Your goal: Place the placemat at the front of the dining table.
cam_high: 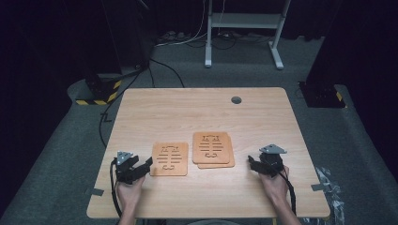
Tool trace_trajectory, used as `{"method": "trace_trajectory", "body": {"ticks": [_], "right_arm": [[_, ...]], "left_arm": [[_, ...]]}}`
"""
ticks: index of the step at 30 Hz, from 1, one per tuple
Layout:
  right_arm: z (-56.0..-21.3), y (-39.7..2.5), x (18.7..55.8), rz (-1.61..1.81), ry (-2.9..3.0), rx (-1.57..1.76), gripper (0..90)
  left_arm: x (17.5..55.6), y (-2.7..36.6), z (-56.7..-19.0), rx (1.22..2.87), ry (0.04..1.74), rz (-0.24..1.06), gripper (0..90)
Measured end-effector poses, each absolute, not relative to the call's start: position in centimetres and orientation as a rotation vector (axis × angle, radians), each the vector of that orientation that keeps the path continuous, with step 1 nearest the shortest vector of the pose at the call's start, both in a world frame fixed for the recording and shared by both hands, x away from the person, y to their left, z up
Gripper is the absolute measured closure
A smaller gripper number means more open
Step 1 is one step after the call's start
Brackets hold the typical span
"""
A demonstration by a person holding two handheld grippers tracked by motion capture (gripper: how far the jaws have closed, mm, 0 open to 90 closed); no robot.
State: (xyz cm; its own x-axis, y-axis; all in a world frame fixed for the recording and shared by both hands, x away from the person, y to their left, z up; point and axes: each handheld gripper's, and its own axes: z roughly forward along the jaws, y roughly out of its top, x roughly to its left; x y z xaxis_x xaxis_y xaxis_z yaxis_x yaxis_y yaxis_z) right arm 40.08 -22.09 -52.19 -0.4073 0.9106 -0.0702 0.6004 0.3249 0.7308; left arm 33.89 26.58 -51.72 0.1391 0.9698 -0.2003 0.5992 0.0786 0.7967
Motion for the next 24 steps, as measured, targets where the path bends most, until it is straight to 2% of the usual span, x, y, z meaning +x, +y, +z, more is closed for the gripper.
{"method": "trace_trajectory", "body": {"ticks": [24], "right_arm": [[-52.2,-23.9,40.0,0.857,2.107,1.34,30.1]], "left_arm": [[36.0,27.1,-52.5,1.697,1.606,0.668,34.9]]}}
